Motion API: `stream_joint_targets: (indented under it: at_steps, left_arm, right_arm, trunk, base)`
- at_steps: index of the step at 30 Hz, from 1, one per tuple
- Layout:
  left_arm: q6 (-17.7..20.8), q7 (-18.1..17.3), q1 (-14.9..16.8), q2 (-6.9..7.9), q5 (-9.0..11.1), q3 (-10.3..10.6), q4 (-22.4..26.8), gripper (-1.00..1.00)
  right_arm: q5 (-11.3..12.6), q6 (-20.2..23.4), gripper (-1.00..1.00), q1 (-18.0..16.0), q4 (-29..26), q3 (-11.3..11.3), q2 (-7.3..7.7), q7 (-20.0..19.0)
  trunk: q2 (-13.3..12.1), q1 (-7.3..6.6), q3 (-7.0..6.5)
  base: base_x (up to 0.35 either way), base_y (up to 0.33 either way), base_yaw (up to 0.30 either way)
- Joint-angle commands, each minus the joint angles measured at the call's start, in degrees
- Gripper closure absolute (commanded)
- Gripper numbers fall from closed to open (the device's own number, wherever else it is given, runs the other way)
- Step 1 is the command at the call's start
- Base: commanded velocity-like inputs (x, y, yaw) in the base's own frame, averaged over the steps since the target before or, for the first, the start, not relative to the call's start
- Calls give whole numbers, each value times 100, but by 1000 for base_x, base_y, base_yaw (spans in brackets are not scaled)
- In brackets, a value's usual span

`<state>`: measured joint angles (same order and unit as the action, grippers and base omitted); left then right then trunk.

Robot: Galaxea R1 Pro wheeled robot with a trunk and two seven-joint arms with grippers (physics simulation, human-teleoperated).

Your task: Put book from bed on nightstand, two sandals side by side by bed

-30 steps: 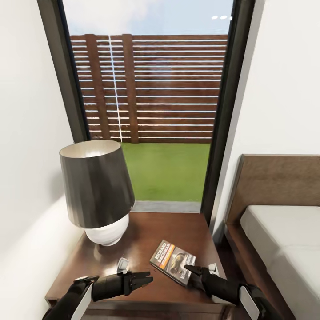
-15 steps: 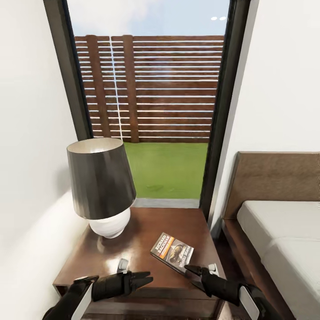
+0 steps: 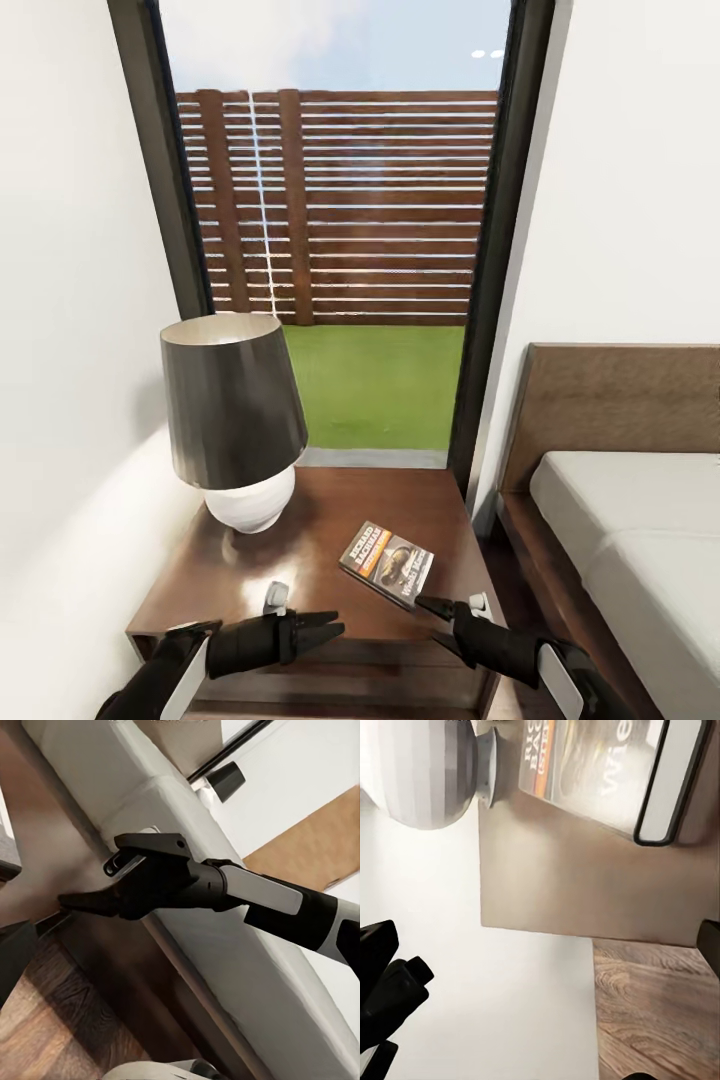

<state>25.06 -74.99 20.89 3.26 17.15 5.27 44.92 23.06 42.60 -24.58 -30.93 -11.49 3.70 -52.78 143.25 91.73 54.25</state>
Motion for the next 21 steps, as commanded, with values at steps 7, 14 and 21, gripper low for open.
stream_joint_targets:
  at_steps: [7,14,21]
  left_arm:
    - [60,1,3,8,52,27,0,-100]
    - [60,2,3,8,52,27,0,-100]
    - [60,2,3,8,52,27,0,-100]
  right_arm:
    - [11,21,-100,-3,-8,-11,-5,-34]
    - [13,21,-100,-3,-11,-9,-8,-38]
    - [6,21,-100,-3,-17,3,-6,-36]
  trunk:
    - [-201,-116,-129]
    - [-482,-270,-255]
    - [-763,-423,-381]
  base:
    - [0,0,0]
    - [0,0,0]
    - [0,0,0]
